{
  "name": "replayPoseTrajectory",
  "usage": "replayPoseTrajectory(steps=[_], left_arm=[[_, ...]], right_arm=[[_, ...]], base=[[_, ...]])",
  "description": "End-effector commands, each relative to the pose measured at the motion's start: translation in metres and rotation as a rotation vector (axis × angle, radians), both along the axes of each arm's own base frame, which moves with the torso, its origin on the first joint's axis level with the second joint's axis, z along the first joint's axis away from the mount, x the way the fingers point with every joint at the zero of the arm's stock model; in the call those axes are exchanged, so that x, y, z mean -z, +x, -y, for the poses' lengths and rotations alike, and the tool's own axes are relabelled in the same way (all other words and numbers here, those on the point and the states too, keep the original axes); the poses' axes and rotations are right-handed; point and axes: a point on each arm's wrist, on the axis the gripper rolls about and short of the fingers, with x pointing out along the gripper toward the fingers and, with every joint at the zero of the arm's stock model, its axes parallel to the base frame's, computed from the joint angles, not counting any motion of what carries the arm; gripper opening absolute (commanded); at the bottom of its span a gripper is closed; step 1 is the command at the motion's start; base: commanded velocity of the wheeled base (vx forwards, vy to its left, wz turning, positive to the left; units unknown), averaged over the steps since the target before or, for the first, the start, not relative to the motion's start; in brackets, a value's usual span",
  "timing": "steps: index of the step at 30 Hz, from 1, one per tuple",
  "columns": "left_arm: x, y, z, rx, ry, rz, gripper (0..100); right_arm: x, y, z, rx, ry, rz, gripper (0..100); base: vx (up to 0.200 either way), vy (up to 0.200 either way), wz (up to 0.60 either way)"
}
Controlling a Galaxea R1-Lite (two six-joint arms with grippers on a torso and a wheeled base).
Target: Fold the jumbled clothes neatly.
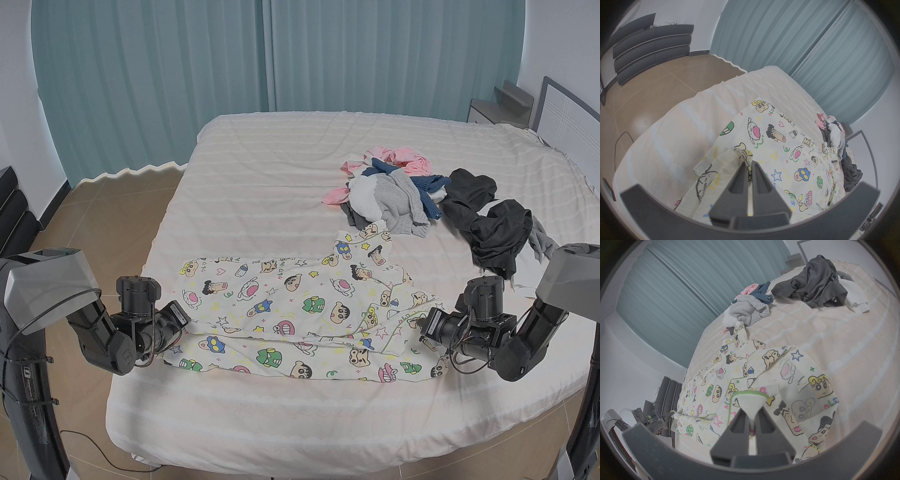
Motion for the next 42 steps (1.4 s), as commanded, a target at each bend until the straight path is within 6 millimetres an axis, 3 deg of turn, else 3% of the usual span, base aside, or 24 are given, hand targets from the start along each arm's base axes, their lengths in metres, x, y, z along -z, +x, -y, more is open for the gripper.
replayPoseTrajectory(steps=[1,2,7,8,13,19,25,30,33,36,42], left_arm=[[0.000,0.000,0.000,0.000,0.000,0.000,0],[0.000,0.000,0.000,0.000,0.000,0.000,100],[0.000,0.000,0.001,0.002,-0.001,0.003,100],[0.000,0.000,0.001,0.002,-0.001,0.003,100],[-0.002,0.000,0.000,0.000,0.001,0.008,100],[-0.028,-0.012,-0.007,-0.015,-0.006,0.052,100],[-0.059,-0.055,-0.006,0.005,-0.068,0.074,100],[-0.076,-0.090,0.005,0.031,-0.317,0.057,100],[-0.068,-0.099,0.005,0.057,-0.404,-0.005,100],[-0.046,-0.101,0.005,0.062,-0.409,-0.094,100],[-0.029,-0.096,-0.003,0.036,-0.408,-0.064,100]], right_arm=[[0.003,0.001,0.001,0.005,-0.002,-0.005,0],[0.003,0.001,0.001,0.005,-0.002,-0.005,0],[0.004,0.001,0.004,0.009,-0.007,-0.010,0],[0.004,0.002,0.004,0.012,-0.004,-0.010,100],[0.002,0.003,0.005,0.016,0.000,-0.003,100],[-0.002,0.004,0.008,0.027,0.015,0.009,100],[-0.020,-0.002,0.000,0.050,0.139,0.007,100],[-0.013,-0.017,-0.019,0.010,0.173,-0.136,100],[-0.010,-0.020,-0.026,0.021,0.195,-0.195,100],[-0.006,-0.019,-0.027,0.027,0.194,-0.217,100],[0.010,-0.018,-0.032,0.023,0.177,-0.261,100]], base=[[0.000,0.000,0.00],[0.000,0.000,0.00],[0.000,0.000,0.00],[0.000,0.000,0.00],[0.000,0.000,0.00],[0.000,0.000,0.00],[0.000,0.000,0.00],[0.000,0.000,0.00],[0.000,0.000,0.00],[0.000,0.000,0.00],[0.000,0.000,0.00]])
